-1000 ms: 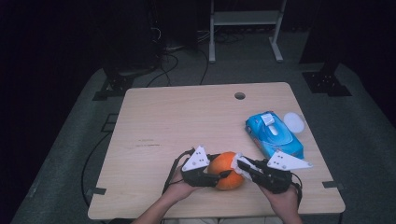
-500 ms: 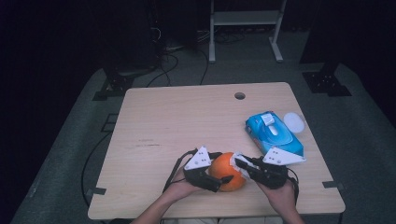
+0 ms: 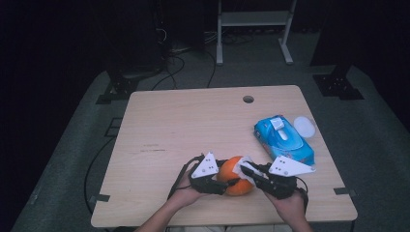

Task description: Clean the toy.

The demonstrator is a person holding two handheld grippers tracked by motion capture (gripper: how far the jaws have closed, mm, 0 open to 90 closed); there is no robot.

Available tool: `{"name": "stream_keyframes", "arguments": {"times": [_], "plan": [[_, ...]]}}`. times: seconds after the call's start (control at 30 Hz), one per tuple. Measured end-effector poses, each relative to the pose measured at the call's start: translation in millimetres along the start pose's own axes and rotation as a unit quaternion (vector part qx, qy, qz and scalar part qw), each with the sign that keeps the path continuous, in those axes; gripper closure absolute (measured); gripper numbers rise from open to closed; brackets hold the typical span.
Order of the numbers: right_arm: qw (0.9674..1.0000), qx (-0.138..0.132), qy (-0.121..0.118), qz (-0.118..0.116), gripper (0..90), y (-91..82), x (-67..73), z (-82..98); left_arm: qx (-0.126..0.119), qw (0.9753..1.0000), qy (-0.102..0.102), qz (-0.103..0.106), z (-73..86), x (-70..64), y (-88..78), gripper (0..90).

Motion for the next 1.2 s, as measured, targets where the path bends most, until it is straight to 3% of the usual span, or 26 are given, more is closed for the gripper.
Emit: {"name": "stream_keyframes", "arguments": {"times": [0.13, 0.3, 0.37, 0.43, 0.53, 0.6, 0.7, 0.8, 0.87, 0.93, 1.1, 1.2], "plan": [[0.9995, -0.002, -0.032, 0.004, 77.7, 2.2, 10.5, -8.2, 0.004, 0.9999, -0.004, 0.014, -4.9, -1.7, -7.2, 40.2], [0.9999, 0.005, -0.002, 0.016, 77.7, 3.7, -6.3, -1.8, 0.019, 0.9997, -0.004, 0.016, -0.5, -2.1, -9.2, 40.0], [0.9998, 0.011, 0.000, 0.015, 77.7, 7.0, -6.9, 4.1, 0.018, 0.9996, -0.009, 0.021, 1.8, -0.5, -7.3, 34.5], [0.9998, 0.015, 0.002, 0.013, 77.7, 8.7, -6.7, 5.9, 0.011, 0.9993, -0.021, 0.028, 3.1, 2.8, -6.6, 21.9], [0.9998, 0.017, 0.007, 0.012, 77.7, 9.9, -9.6, 8.2, 0.012, 0.9987, -0.032, 0.037, 8.7, 8.0, -5.4, 10.3], [0.9998, 0.017, 0.008, 0.012, 77.7, 9.9, -10.8, 9.1, 0.012, 0.9982, -0.038, 0.044, 12.0, 9.5, -4.7, 11.2], [0.9996, 0.019, 0.002, 0.019, 77.7, 8.9, -7.8, 8.9, 0.011, 0.9986, -0.036, 0.037, 12.6, 7.9, -4.3, 23.6], [0.9995, 0.013, -0.025, 0.016, 77.7, 7.0, 5.4, 2.8, 0.007, 0.9990, -0.037, 0.025, 10.5, 3.9, 0.0, 28.0], [0.9993, 0.011, -0.036, 0.004, 77.7, 8.8, 15.6, -0.4, 0.010, 0.9993, -0.028, 0.020, 7.8, -0.3, 3.8, 28.4], [0.9980, 0.018, -0.060, 0.008, 77.7, 11.8, 21.5, -2.4, 0.011, 0.9996, -0.018, 0.017, 6.4, -4.8, 6.6, 29.6], [0.9991, 0.017, -0.031, 0.024, 77.7, 9.4, 1.2, 1.0, 0.009, 0.9996, -0.011, 0.023, 5.8, -9.9, 9.3, 29.5], [0.9992, 0.017, -0.025, 0.028, 77.8, 6.1, -4.2, 4.0, 0.000, 0.9991, -0.019, 0.039, 5.9, -8.3, 9.1, 20.4]]}}
Point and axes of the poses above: each handheld gripper's, and its own axes: y roughly forward along the jaws, z roughly out of its underside, x roughly to its left, the point moved 5 cm from there along y, roughly forward along the jaws, and after that the axes turned 5 degrees about z, right-handed, at the moved point
